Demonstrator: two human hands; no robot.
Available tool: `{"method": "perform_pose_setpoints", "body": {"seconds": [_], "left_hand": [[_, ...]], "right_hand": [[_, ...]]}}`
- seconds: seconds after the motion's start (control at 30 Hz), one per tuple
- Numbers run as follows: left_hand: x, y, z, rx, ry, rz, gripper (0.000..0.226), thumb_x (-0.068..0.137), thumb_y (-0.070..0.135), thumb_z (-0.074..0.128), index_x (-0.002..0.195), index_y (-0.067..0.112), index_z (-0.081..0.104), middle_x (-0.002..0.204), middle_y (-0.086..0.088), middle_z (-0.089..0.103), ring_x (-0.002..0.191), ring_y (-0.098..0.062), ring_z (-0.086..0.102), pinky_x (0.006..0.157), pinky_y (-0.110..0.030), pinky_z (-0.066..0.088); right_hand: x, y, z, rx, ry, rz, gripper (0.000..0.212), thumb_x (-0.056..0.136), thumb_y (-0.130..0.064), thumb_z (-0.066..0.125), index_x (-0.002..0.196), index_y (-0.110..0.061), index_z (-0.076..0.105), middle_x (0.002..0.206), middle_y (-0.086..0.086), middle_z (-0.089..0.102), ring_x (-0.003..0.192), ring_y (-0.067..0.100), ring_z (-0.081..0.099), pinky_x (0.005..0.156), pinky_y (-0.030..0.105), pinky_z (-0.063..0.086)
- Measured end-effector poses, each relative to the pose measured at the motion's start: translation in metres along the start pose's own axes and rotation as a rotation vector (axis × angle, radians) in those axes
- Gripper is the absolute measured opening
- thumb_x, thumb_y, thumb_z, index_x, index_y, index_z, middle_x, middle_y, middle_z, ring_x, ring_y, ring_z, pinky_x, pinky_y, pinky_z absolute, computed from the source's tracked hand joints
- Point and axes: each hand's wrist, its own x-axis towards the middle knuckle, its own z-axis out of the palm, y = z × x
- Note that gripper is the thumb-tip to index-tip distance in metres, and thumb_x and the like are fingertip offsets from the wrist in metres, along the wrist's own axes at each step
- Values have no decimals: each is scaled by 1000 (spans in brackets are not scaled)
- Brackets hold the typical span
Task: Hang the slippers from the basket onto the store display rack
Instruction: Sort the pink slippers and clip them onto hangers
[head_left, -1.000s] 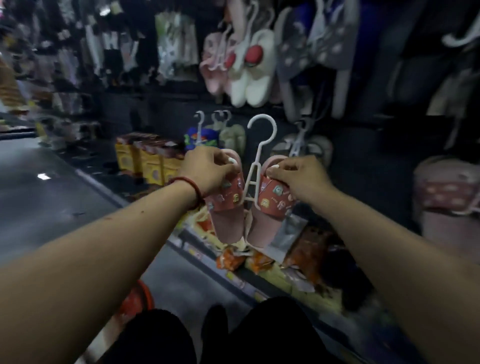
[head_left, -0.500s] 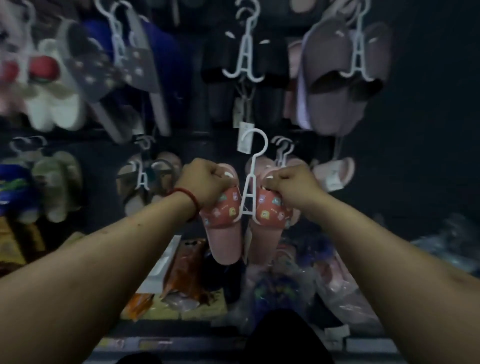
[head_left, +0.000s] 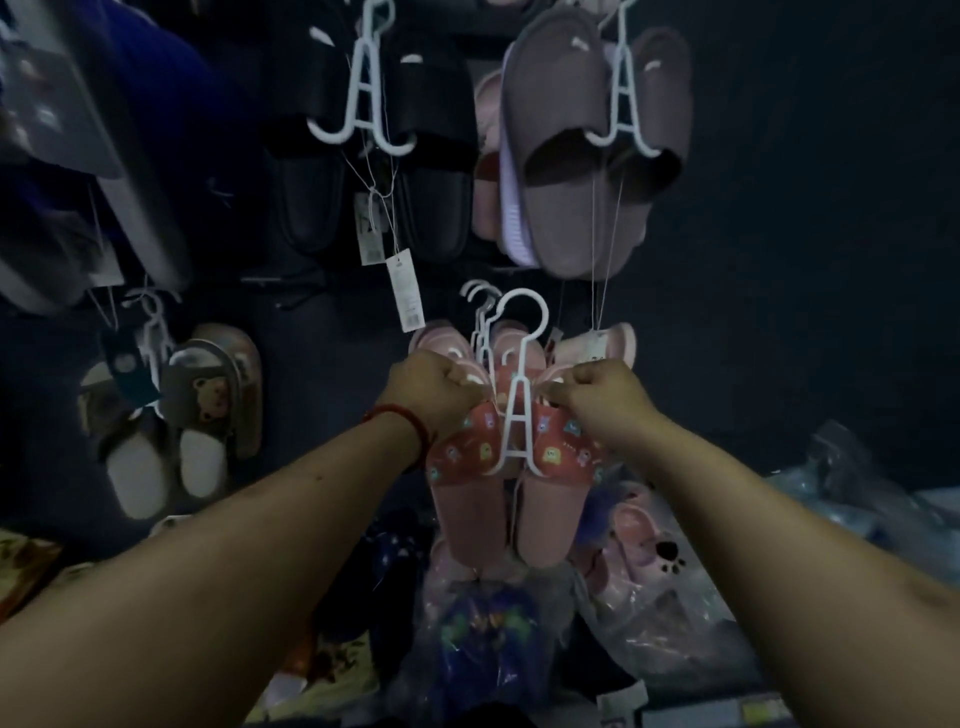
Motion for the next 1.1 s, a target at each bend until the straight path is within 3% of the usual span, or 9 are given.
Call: {"method": "perform_pose_setpoints", "body": {"seconds": [0.2, 0.33, 0.4, 0.53, 0.67, 0.73, 0.83, 0.93, 1.1], "left_hand": [[41, -18, 8, 15, 45, -59, 39, 84, 24, 78, 58, 10, 53, 63, -7, 56, 65, -18, 56, 65, -23, 44], [70, -26, 12, 37, 66, -81, 33, 84, 24, 77, 63, 2, 63, 71, -10, 67, 75, -23, 67, 73, -32, 57], [85, -25, 15, 48, 53, -79, 30, 82, 27, 79, 75, -1, 71, 81, -13, 73, 82, -25, 70, 78, -35, 59], [104, -22, 29, 154, -15, -67, 26, 88, 26, 72, 97, 1, 72, 101, -16, 73, 100, -30, 67, 90, -37, 54], [104, -32, 39, 196, -11, -82, 30, 91, 32, 68, 78, 6, 63, 101, -18, 71, 101, -32, 65, 90, -39, 53], [100, -33, 35, 205, -6, -73, 33, 91, 33, 68, 83, 1, 67, 98, -16, 72, 97, -29, 67, 89, -38, 54], [92, -32, 25, 197, 28, -33, 33, 87, 30, 72, 87, -3, 72, 91, -16, 73, 91, -28, 68, 85, -37, 55], [79, -33, 14, 207, 69, 15, 20, 85, 26, 74, 86, 6, 71, 91, -7, 71, 92, -22, 67, 81, -26, 51], [47, -46, -8, 375, -35, 123, 36, 83, 30, 78, 112, 12, 64, 115, -8, 66, 106, -26, 62, 90, -31, 49]], "right_hand": [[51, 5, 26, -31, -24, 3, 31, 85, -30, 69, 62, -15, 54, 60, 7, 55, 59, 23, 57, 63, 37, 49], [81, 5, 38, -44, -21, -10, 40, 85, -26, 69, 55, -14, 46, 57, 5, 50, 60, 22, 54, 61, 33, 43], [94, 10, 44, -31, -12, 19, 44, 85, -23, 68, 50, -17, 42, 52, 1, 47, 59, 22, 54, 61, 34, 43], [112, 24, 49, -26, -34, 80, 31, 84, -25, 69, 60, -13, 54, 63, 4, 58, 69, 25, 63, 69, 36, 52], [114, 30, 52, -58, -20, 54, 36, 88, -28, 68, 59, -13, 55, 62, 3, 57, 68, 21, 59, 66, 29, 45], [110, 29, 55, -96, -3, 33, 37, 91, -30, 65, 60, -12, 56, 66, 4, 59, 71, 20, 60, 66, 29, 43], [102, 26, 60, -114, 13, 18, 31, 93, -30, 64, 71, -8, 64, 79, 9, 67, 80, 23, 63, 71, 30, 48], [90, 18, 64, -126, 37, -15, 24, 91, -24, 65, 72, -12, 57, 85, 7, 64, 84, 23, 60, 71, 29, 44], [65, 2, 73, -230, 38, -90, 17, 86, -16, 68, 94, -2, 63, 101, 15, 64, 91, 29, 62, 73, 31, 48]]}}
